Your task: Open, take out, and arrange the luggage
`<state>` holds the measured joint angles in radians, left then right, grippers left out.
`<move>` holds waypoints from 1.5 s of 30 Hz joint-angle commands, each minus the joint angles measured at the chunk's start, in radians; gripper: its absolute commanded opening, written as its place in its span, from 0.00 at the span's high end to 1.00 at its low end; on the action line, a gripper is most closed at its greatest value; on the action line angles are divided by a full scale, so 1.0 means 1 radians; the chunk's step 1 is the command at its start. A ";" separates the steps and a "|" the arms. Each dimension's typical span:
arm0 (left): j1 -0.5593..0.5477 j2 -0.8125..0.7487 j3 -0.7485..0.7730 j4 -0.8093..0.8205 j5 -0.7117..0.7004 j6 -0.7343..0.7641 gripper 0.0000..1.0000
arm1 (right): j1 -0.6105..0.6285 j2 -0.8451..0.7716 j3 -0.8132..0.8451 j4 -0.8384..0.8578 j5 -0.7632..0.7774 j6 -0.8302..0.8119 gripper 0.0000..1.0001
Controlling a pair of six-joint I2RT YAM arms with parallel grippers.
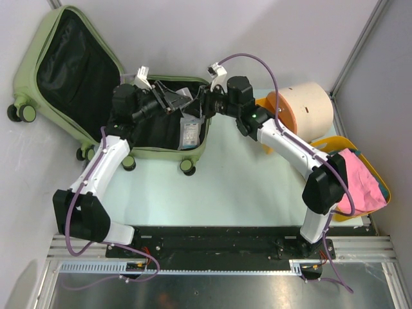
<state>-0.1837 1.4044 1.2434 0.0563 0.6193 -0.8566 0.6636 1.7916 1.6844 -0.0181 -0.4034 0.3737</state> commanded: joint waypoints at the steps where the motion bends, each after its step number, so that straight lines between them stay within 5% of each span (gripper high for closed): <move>1: -0.013 -0.032 0.013 0.077 -0.020 -0.042 0.60 | -0.016 -0.015 0.031 -0.077 0.029 -0.061 0.75; 4: -0.013 -0.036 0.011 0.079 -0.027 -0.033 0.23 | -0.042 -0.032 0.038 -0.109 0.028 -0.097 0.93; 7: -0.013 -0.047 0.008 0.079 -0.062 0.007 0.06 | -0.070 -0.064 0.026 -0.144 0.026 -0.125 1.00; 14: -0.010 -0.056 -0.012 0.071 -0.072 0.071 0.00 | -0.179 -0.185 -0.032 -0.314 0.107 -0.340 1.00; 18: -0.013 -0.053 -0.027 0.063 -0.053 0.087 0.00 | -0.228 -0.256 -0.095 -0.488 0.320 -0.531 1.00; 28: -0.025 -0.028 -0.030 0.063 -0.026 0.096 0.00 | -0.341 -0.227 -0.144 -0.628 0.491 -0.614 0.98; 31: -0.025 -0.021 -0.022 0.063 -0.018 0.093 0.00 | -0.355 -0.196 -0.141 -0.625 0.509 -0.639 0.90; 35: -0.025 -0.024 -0.021 0.063 -0.023 0.105 0.00 | -0.354 -0.175 -0.100 -0.643 0.483 -0.630 0.45; 38: -0.026 -0.030 -0.027 0.063 -0.021 0.108 0.00 | -0.328 -0.167 -0.060 -0.649 0.443 -0.621 0.31; 45: -0.028 -0.033 -0.035 0.063 -0.010 0.126 0.00 | -0.243 -0.143 -0.026 -0.632 0.416 -0.647 0.27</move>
<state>-0.2028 1.3876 1.2041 0.0952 0.5873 -0.7628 0.3748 1.6329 1.6043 -0.6735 0.0391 -0.2455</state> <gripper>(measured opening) 0.996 0.749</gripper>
